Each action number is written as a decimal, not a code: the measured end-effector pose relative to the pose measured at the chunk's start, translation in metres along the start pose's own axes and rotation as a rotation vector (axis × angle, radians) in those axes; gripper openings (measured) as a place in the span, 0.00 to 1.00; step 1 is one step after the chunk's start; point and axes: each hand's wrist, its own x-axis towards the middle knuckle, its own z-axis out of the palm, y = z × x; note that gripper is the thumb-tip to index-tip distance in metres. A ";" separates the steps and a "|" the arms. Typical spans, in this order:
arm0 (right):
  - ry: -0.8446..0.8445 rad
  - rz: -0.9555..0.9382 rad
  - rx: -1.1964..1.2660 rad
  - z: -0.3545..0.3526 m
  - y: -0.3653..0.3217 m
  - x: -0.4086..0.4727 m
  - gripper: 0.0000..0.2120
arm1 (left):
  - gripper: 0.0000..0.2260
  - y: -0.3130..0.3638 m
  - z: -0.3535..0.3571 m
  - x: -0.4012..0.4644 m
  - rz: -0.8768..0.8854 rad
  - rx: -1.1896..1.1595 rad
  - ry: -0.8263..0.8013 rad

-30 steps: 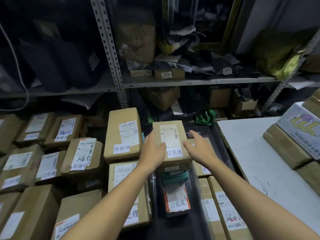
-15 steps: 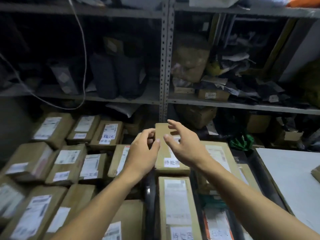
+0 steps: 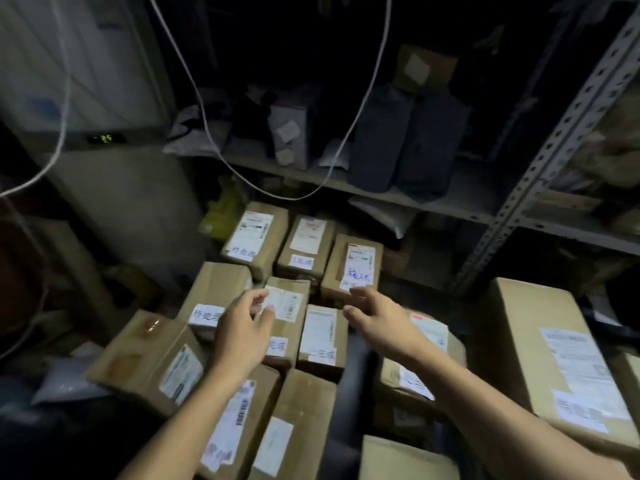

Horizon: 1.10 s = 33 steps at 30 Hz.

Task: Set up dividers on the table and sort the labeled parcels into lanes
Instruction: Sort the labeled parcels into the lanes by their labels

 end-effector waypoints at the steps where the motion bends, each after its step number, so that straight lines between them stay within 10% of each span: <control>1: -0.037 0.004 0.025 0.017 -0.007 0.010 0.23 | 0.11 -0.013 -0.012 0.010 -0.011 0.001 0.037; 8: -0.246 0.056 0.110 0.144 -0.071 0.069 0.26 | 0.16 -0.077 -0.088 0.084 -0.110 0.130 0.197; 14: -0.245 0.144 0.083 0.208 -0.095 0.090 0.21 | 0.19 -0.097 -0.101 0.129 -0.349 0.630 -0.272; 19: -0.189 0.166 0.199 0.220 -0.093 0.088 0.16 | 0.15 -0.101 -0.092 0.135 -0.287 0.728 -0.328; 33: -0.051 0.069 0.494 0.152 -0.079 0.028 0.15 | 0.08 -0.053 -0.090 0.083 -0.150 0.341 -0.255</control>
